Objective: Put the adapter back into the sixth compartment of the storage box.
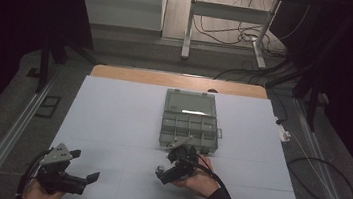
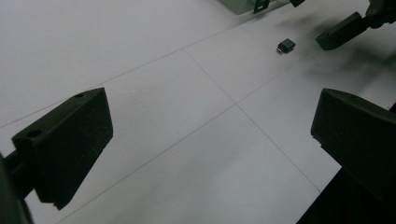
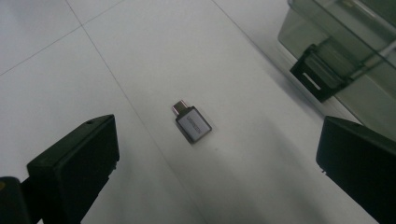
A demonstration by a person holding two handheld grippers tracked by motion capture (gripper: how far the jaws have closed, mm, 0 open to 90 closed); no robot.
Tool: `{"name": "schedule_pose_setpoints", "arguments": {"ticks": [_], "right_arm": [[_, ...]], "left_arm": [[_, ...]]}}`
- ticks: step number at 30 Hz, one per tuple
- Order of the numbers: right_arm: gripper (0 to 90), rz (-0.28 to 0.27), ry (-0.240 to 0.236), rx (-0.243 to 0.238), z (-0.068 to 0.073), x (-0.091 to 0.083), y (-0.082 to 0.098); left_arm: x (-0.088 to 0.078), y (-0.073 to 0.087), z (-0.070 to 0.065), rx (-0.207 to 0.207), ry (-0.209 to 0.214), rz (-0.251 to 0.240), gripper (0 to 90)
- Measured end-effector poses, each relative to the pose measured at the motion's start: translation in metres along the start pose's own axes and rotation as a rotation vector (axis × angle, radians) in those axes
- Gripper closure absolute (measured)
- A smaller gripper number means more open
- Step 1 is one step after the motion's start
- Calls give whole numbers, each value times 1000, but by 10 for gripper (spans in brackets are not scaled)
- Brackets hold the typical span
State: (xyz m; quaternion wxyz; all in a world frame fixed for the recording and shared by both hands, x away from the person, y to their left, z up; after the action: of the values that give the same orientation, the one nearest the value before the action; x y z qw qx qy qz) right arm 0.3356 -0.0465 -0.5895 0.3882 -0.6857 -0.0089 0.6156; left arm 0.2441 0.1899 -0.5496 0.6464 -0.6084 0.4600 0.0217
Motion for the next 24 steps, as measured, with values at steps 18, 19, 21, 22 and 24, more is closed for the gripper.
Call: {"name": "schedule_pose_setpoints", "arguments": {"ticks": [18, 19, 21, 22, 24], "right_arm": [[358, 4, 7, -117, 7, 12, -7], [420, 7, -4, -123, 9, 12, -7], [487, 10, -13, -129, 11, 13, -6], [519, 12, -13, -133, 11, 13, -6], [590, 23, -19, -146, 12, 14, -5]], "left_arm": [[0, 0, 0, 0, 5, -2, 0], [0, 0, 0, 0, 5, -2, 0], [0, 0, 0, 1, 5, -2, 0], [0, 0, 0, 1, 5, -2, 0], [0, 0, 0, 0, 5, -2, 0]]}}
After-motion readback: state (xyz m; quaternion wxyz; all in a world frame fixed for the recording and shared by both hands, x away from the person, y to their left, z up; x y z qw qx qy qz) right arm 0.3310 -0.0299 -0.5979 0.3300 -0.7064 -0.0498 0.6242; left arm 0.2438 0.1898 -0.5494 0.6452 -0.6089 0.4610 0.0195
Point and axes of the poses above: each handheld gripper's, and its own axes: x roughly forward along the jaws, y roughly out of its underside, z roughly to its left, the point moved 10 cm from there along x, roughly forward along the jaws
